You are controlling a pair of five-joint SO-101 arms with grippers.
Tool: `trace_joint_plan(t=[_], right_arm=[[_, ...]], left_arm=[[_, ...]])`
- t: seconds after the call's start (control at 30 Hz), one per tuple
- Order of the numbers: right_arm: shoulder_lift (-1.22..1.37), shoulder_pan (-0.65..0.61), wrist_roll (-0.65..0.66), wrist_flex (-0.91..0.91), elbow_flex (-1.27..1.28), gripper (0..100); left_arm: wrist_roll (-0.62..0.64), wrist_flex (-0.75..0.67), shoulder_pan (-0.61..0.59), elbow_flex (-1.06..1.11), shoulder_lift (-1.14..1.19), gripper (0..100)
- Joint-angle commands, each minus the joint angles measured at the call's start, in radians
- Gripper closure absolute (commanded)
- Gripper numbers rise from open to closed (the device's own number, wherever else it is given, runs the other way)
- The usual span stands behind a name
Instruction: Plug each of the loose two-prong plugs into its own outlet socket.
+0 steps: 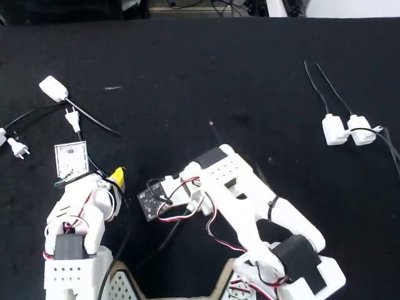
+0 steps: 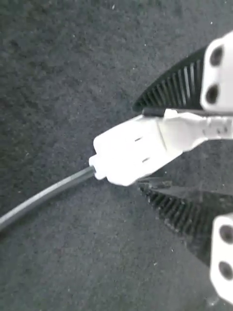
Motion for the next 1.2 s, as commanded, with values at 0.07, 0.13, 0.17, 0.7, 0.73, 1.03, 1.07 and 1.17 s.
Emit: trace_joint_plan(t=[0.07,0.13,0.17,0.7,0.73,1.03,1.07,1.17], right_arm=[[0.056,-0.002,-0.006,-0.048,-0.025,84.3],[0.101,0.017,-0.006,-0.075,-0.030,84.3],[0.117,0.028,-0.006,-0.087,-0.035,84.2],[0.173,0.178,-0.044,-0.091,-0.220,99.1],[0.168,0.210,-0.071,-0.074,-0.252,98.7],[0.160,0.583,-0.606,-0.035,-0.481,98.7],[0.171,0.612,-0.661,-0.035,-0.496,98.7],[0.213,0.698,-0.821,-0.035,-0.539,98.7]], left_arm=[[0.006,-0.017,-0.008,-0.059,-0.006,80],[0.006,-0.015,-0.008,-0.059,-0.006,80],[0.006,-0.015,-0.008,-0.059,-0.006,80],[0.006,-0.018,-0.008,-0.059,-0.006,80],[0.006,-0.018,-0.008,-0.059,-0.006,80],[0.006,-0.018,-0.008,-0.059,-0.006,80],[0.006,-0.018,-0.008,-0.059,-0.006,80],[0.006,-0.014,-0.008,-0.059,-0.006,80]])
